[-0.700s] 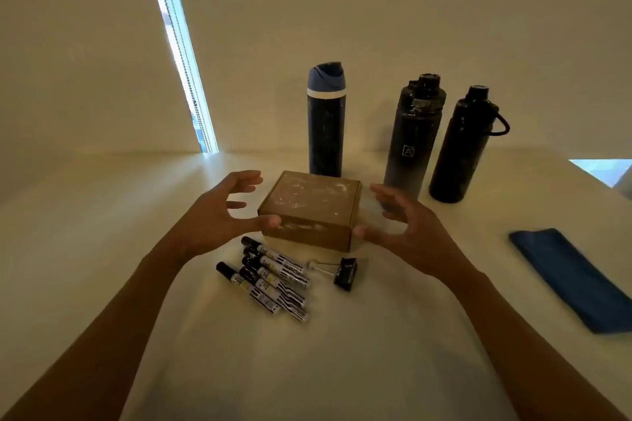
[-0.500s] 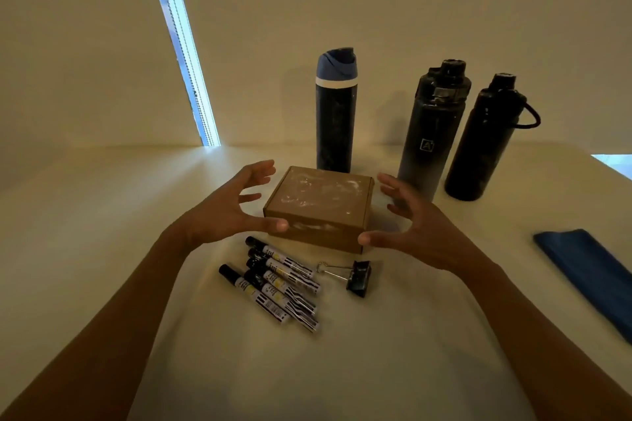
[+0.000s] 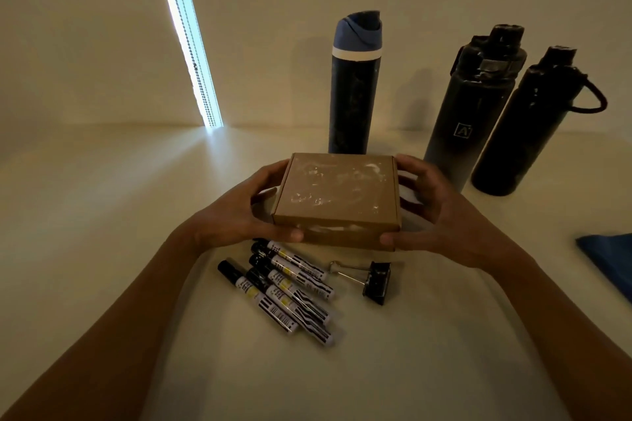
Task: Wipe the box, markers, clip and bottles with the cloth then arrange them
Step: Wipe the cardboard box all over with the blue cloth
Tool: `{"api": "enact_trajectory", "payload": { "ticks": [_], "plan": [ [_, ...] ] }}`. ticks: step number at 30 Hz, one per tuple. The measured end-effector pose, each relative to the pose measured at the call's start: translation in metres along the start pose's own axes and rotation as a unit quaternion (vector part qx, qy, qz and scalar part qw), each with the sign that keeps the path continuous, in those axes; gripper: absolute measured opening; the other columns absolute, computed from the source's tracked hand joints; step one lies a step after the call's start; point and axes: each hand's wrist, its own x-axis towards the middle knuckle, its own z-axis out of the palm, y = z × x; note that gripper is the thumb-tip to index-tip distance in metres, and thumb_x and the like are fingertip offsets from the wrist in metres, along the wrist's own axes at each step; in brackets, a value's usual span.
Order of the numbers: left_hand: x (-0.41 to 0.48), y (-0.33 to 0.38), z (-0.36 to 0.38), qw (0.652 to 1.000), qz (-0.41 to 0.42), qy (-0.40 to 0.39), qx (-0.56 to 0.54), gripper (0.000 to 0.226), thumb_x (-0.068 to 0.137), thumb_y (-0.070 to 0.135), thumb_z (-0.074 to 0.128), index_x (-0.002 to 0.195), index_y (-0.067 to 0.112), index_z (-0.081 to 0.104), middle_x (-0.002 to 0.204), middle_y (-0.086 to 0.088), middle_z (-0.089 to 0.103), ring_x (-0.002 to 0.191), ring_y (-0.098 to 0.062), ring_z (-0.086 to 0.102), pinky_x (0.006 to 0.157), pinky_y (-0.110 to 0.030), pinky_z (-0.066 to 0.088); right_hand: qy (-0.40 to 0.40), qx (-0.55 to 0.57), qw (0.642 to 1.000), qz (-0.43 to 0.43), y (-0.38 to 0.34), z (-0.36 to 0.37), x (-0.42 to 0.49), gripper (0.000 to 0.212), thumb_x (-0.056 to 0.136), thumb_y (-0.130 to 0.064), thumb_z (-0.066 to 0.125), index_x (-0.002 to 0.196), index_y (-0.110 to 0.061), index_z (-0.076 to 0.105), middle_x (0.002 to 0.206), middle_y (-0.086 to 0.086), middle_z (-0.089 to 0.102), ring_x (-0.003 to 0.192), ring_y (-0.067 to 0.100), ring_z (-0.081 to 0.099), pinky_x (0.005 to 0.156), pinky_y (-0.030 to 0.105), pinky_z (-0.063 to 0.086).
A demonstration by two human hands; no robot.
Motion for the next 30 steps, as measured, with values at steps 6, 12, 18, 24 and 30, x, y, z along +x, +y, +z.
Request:
{"api": "enact_trajectory", "payload": {
  "ticks": [6, 12, 18, 24, 30],
  "plan": [
    [-0.012, 0.010, 0.004, 0.997, 0.050, 0.040, 0.037, 0.126, 0.065, 0.021, 0.098, 0.163, 0.037, 0.020, 0.157, 0.024, 0.042, 0.147, 0.002, 0.037, 0.118, -0.029, 0.034, -0.018, 0.012, 0.999, -0.029, -0.008, -0.003, -0.007, 0.120, 0.058, -0.020, 0.096, 0.149, -0.046, 0.023, 0.152, -0.029, 0.026, 0.142, -0.006, 0.028, 0.114, 0.037, 0.037],
    [-0.014, 0.026, 0.015, 0.986, 0.106, 0.105, 0.069, 0.134, 0.063, 0.022, 0.100, 0.165, 0.028, 0.013, 0.164, 0.016, 0.033, 0.153, -0.008, 0.030, 0.122, -0.040, 0.034, -0.033, 0.004, 0.999, -0.042, -0.013, -0.009, -0.011, 0.124, 0.064, -0.008, 0.092, 0.151, -0.050, 0.013, 0.154, -0.034, 0.017, 0.144, -0.009, 0.021, 0.113, 0.037, 0.037],
    [-0.013, 0.028, 0.024, 0.977, 0.138, 0.132, 0.093, 0.134, 0.058, 0.020, 0.102, 0.163, 0.018, 0.018, 0.164, 0.011, 0.034, 0.153, -0.013, 0.033, 0.124, -0.044, 0.033, -0.032, -0.013, 0.998, -0.043, -0.008, -0.008, -0.010, 0.129, 0.067, -0.007, 0.091, 0.151, -0.053, 0.005, 0.155, -0.035, 0.012, 0.144, -0.007, 0.020, 0.110, 0.031, 0.037],
    [-0.013, 0.027, 0.024, 0.976, 0.140, 0.138, 0.091, 0.134, 0.054, 0.027, 0.103, 0.161, 0.020, 0.024, 0.160, 0.014, 0.041, 0.148, -0.009, 0.040, 0.122, -0.038, 0.036, -0.035, -0.026, 0.998, -0.045, -0.008, -0.008, -0.008, 0.129, 0.068, -0.012, 0.091, 0.152, -0.052, 0.002, 0.156, -0.034, 0.010, 0.146, -0.005, 0.019, 0.111, 0.031, 0.036],
    [-0.012, 0.028, 0.030, 0.976, 0.145, 0.139, 0.083, 0.133, 0.051, 0.025, 0.104, 0.160, 0.020, 0.028, 0.157, 0.016, 0.044, 0.147, -0.005, 0.041, 0.116, -0.020, 0.038, -0.021, -0.033, 0.998, -0.046, -0.009, -0.014, -0.018, 0.129, 0.067, -0.017, 0.093, 0.154, -0.048, 0.003, 0.158, -0.029, 0.012, 0.146, -0.003, 0.021, 0.114, 0.036, 0.037]
  ]
}}
